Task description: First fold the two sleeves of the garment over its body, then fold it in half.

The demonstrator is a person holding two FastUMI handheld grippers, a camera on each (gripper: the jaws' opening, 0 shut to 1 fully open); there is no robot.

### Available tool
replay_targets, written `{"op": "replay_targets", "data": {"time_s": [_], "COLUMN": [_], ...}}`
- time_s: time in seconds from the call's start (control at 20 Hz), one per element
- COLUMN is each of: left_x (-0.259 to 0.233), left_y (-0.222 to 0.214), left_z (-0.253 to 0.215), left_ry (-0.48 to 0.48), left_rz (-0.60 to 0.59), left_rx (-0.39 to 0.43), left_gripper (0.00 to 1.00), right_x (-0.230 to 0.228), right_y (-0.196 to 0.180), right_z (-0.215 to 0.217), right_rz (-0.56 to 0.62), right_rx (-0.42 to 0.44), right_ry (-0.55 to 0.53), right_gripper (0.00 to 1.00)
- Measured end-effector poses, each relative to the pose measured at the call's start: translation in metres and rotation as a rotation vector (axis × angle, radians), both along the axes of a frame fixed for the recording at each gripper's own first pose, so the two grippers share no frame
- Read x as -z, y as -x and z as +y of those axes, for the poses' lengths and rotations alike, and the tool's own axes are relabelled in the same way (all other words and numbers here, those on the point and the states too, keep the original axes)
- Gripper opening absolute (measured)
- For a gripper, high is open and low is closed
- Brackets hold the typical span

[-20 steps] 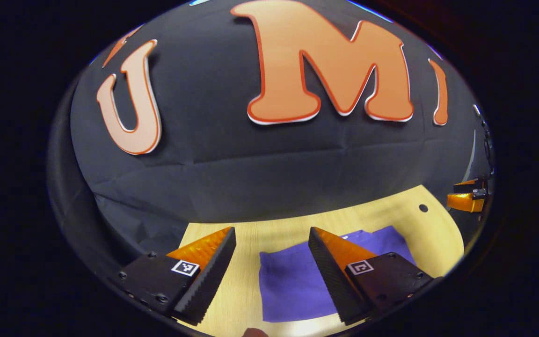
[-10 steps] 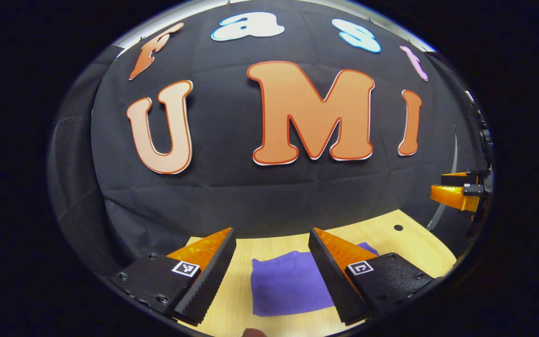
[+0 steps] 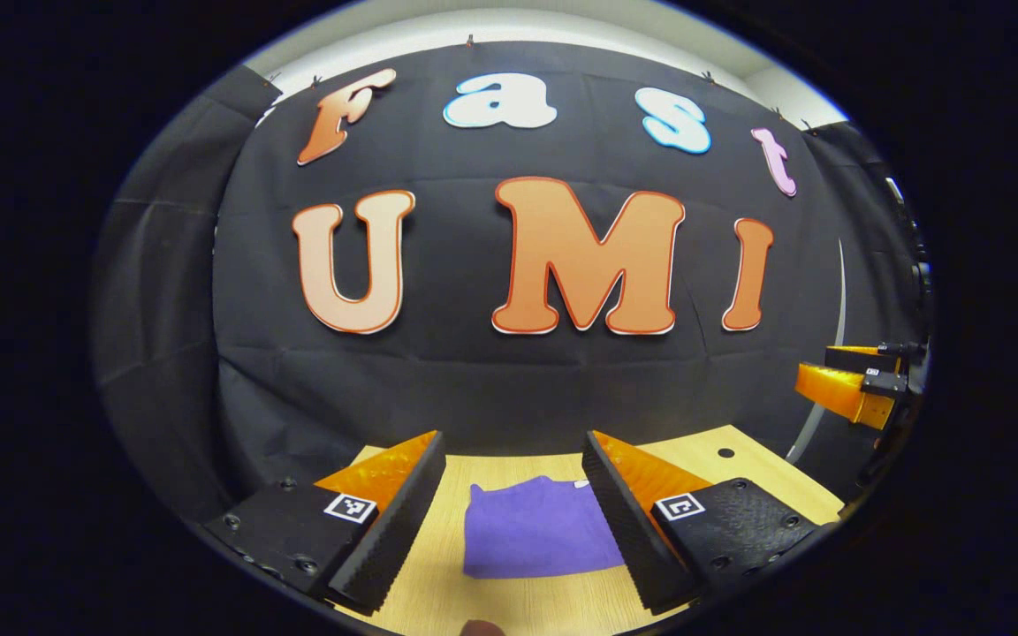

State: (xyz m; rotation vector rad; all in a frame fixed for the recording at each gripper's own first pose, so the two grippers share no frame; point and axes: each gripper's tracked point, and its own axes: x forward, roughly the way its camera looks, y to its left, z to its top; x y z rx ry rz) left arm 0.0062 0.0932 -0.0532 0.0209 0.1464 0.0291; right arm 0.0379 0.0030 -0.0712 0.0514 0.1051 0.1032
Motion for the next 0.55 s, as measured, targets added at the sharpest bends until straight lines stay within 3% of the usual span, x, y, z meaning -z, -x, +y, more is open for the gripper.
{"op": "replay_targets", "data": {"time_s": [0.55], "left_x": [0.031], "left_y": [0.049], "left_z": [-0.018], "left_ry": [0.0], "left_rz": [-0.048], "left_rx": [0.03], "left_gripper": [0.98], "right_x": [0.03], "right_y": [0.06], "right_z": [0.015], "right_rz": [0.002], "right_rx": [0.009], "right_ry": [0.007], "right_gripper": [0.95]}}
